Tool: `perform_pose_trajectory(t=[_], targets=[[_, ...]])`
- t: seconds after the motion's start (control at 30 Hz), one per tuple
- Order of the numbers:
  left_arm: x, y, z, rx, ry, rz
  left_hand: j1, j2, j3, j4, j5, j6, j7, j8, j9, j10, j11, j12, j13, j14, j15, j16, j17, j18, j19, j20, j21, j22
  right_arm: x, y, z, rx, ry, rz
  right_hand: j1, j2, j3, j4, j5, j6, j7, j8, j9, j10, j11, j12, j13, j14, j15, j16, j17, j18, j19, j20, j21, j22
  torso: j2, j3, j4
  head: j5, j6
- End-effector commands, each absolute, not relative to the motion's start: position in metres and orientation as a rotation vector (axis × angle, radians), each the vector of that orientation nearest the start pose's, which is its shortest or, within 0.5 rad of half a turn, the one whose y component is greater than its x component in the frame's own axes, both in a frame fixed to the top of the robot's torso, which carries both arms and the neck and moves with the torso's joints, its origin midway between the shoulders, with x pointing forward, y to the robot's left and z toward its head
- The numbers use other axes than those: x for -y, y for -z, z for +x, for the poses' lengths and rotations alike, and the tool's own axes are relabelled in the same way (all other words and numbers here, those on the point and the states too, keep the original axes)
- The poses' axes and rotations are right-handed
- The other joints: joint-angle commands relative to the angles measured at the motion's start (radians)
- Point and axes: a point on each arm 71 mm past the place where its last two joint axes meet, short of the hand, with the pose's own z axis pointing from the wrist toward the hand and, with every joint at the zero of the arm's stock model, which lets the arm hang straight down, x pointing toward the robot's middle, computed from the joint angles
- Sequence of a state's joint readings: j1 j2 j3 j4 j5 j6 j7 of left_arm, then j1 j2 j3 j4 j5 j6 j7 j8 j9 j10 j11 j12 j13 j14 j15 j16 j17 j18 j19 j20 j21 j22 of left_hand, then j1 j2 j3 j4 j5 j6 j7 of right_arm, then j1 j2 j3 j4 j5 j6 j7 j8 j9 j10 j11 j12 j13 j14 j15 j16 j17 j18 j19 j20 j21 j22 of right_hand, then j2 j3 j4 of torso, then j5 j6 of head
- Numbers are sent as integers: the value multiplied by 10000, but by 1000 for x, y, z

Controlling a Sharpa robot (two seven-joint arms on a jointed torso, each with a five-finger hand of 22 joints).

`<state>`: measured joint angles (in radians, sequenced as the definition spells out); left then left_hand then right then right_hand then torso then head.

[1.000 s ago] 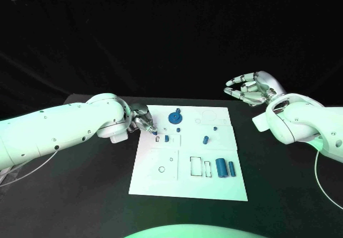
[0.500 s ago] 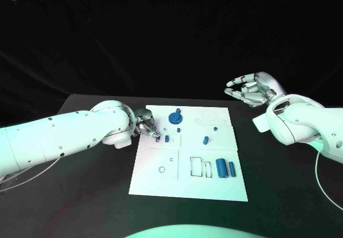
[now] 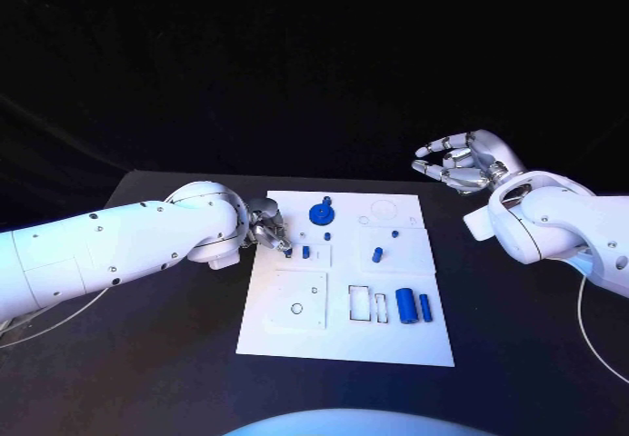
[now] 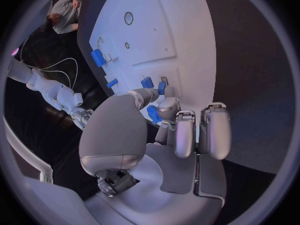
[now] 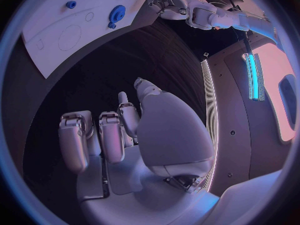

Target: Assemble the parts on the task board

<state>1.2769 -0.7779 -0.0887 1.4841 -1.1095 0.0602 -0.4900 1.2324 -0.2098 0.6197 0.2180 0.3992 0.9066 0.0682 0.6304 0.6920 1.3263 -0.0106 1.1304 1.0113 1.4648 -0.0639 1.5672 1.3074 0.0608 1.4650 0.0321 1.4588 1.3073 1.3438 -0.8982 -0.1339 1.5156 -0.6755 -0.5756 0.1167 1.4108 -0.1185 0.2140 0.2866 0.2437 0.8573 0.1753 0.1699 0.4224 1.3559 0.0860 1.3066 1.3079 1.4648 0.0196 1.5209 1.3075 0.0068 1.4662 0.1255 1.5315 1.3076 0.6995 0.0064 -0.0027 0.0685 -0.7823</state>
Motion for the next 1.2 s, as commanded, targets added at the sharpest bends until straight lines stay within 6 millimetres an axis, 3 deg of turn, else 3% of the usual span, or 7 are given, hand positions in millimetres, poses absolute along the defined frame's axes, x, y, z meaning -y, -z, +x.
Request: perform_pose_trajectory(t=[0.03,0.6,1.2], targets=[[-194,206,492,-22560,3981,-856,-50,-31,2088,-2050,52,66,10,63,17,77,-11,32,8,1059,-80,36,2634,-143,155,-40,30,561,245,139,504,-14473,-9565,5220,-76,-6,55,-12,37,34,-37,65,-14,-40,-7,-46,378,783,-92,-32,1622,57,776,-99,-51,2336,-14,-4,3,4,-3],[-195,207,494,-22586,3848,-840,-55,-37,2095,-2051,61,70,9,64,19,77,-13,31,7,1059,-81,36,2634,-142,151,-40,25,552,246,140,503,-14473,-9561,5227,-76,-6,55,-12,37,34,-37,65,-14,-40,-7,-46,378,783,-92,-32,1622,57,776,-99,-51,2336,-1,0,-6,27,12],[-184,209,496,-22735,3954,-663,-180,-80,2188,-2027,211,121,-17,83,60,125,-33,45,26,1059,-97,36,2634,-142,151,-51,26,556,245,140,503,-14475,-9580,5216,-75,-15,73,-21,39,31,-38,70,-17,-42,-9,-51,373,780,-94,-40,1610,59,772,-101,-59,2331,-2,2,-16,5,-68]])
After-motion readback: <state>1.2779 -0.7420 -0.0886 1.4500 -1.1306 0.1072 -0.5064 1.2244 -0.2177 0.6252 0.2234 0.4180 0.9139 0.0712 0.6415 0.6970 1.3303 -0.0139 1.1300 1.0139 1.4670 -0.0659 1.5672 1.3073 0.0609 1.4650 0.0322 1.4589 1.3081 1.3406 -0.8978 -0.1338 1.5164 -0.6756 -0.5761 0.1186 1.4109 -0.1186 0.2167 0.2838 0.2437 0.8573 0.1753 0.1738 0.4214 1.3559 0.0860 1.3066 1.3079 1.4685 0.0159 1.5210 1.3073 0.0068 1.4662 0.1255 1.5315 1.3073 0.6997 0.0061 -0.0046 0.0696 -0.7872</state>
